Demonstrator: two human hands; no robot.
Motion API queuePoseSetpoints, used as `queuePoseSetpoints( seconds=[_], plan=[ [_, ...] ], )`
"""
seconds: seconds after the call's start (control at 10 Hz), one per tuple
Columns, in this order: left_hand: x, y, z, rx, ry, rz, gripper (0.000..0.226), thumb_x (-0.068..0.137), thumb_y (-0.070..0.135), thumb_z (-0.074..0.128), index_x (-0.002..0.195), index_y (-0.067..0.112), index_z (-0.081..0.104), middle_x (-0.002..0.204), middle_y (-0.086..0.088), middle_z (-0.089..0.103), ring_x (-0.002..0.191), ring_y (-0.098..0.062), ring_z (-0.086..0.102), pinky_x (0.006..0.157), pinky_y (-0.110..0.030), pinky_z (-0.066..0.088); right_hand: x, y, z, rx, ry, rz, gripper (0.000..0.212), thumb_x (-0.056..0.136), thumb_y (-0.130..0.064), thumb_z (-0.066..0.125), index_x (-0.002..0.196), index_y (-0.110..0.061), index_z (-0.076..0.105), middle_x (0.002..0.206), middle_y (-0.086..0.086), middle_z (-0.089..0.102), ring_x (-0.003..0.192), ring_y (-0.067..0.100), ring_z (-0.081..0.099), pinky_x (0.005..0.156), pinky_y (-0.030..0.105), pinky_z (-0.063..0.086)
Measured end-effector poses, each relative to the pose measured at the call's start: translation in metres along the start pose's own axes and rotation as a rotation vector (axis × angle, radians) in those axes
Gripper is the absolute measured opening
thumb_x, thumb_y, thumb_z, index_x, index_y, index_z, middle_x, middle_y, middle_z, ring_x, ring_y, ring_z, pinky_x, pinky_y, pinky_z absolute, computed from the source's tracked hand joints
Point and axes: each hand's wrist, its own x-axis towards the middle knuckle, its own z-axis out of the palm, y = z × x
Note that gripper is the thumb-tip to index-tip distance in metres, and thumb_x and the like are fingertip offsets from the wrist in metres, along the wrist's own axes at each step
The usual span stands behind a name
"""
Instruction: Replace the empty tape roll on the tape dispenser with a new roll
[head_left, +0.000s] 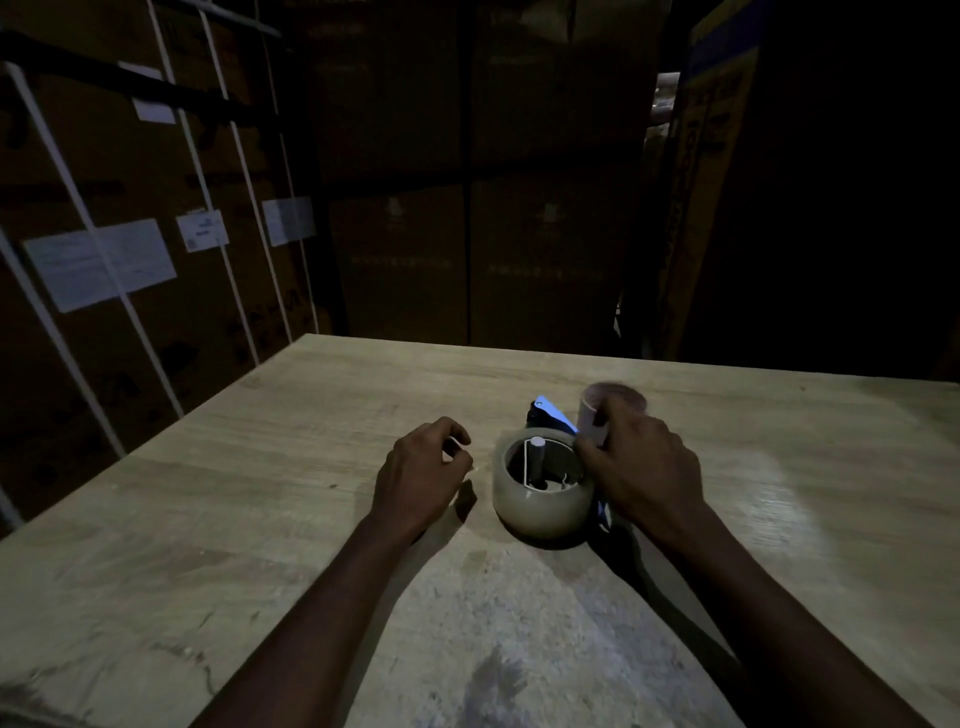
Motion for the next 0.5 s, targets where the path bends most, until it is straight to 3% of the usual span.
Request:
queuePoseSetpoints(
  seconds=[0.1,0.2,0.3,0.4,0.5],
  plan=[
    [0.005,0.004,0.000,0.032,0.031,0.038,0.020,0.087,0.025,0.058,0.106,0.027,0.061,0.107,0.003,0.067,0.078,-0.015,0.060,0.073,-0.036,0.052,0.005,0.001,-0.003,0.007,0.072,-0.031,0.041,0.079,-0.052,0.040,0.106,-0.023,0.048,0.104,0.006,0.060,0.086,0.028,0.059,0.071,0.041,0.051],
    [0.030,0.016,0.001,0.171,0.105,0.135,0.038,0.089,0.029,0.056,0.127,0.026,0.052,0.125,-0.003,0.061,0.108,-0.023,0.055,0.088,-0.042,0.050,0.023,0.004,-0.010,-0.113,0.234,-0.102,0.037,0.081,-0.041,0.052,0.110,-0.018,0.050,0.105,0.010,0.057,0.091,0.030,0.054,0.070,0.037,0.043],
    [0.059,0.031,-0.001,0.267,0.168,0.235,0.052,0.089,0.034,0.052,0.139,0.026,0.041,0.137,-0.006,0.053,0.123,-0.027,0.047,0.095,-0.045,0.043,0.048,0.008,-0.016,-0.180,0.347,-0.154,0.042,0.080,-0.040,0.054,0.113,-0.014,0.052,0.107,0.015,0.057,0.094,0.032,0.052,0.073,0.038,0.040],
    [0.123,0.066,0.000,0.391,0.269,0.397,0.069,0.085,0.044,0.038,0.149,0.024,0.023,0.154,-0.010,0.035,0.139,-0.031,0.033,0.105,-0.051,0.034,0.118,0.017,-0.031,-0.291,0.402,-0.187,0.058,0.079,-0.046,0.043,0.128,-0.015,0.043,0.130,0.018,0.049,0.121,0.036,0.043,0.098,0.049,0.034],
    [0.169,0.084,0.004,0.511,0.270,0.468,0.076,0.084,0.045,0.037,0.152,0.023,0.012,0.161,-0.011,0.019,0.147,-0.033,0.020,0.111,-0.056,0.025,0.171,0.025,-0.046,-0.338,0.404,-0.184,0.064,0.080,-0.048,0.042,0.135,-0.016,0.035,0.143,0.019,0.037,0.135,0.038,0.029,0.110,0.055,0.020]
  ],
)
